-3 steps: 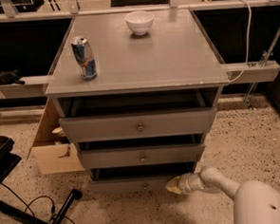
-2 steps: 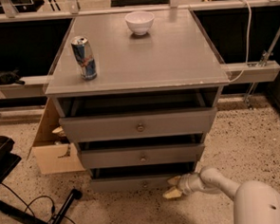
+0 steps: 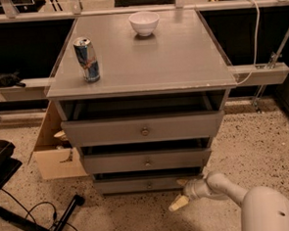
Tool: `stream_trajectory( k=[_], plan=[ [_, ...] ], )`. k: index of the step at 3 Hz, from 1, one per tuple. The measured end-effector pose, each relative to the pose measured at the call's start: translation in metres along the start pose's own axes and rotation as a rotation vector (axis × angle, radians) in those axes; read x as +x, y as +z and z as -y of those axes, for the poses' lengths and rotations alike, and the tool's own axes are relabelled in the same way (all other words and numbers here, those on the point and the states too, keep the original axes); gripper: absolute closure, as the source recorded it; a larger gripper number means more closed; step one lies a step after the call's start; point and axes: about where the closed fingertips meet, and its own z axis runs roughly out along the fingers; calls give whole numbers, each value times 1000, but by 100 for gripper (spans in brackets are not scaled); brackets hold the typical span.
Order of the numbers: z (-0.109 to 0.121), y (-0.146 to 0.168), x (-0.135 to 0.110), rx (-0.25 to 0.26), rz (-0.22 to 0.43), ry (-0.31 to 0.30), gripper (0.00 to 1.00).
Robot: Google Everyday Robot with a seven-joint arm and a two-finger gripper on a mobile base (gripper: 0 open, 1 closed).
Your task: Close bottom drawer
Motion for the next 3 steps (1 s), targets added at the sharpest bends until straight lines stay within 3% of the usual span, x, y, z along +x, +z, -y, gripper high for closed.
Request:
stream_trajectory(
  k=[2,3],
  plan=[
    [-4,-3,-3,0,3,-15,41],
    [-13,-28,-14,48,15,-62,64]
  ],
)
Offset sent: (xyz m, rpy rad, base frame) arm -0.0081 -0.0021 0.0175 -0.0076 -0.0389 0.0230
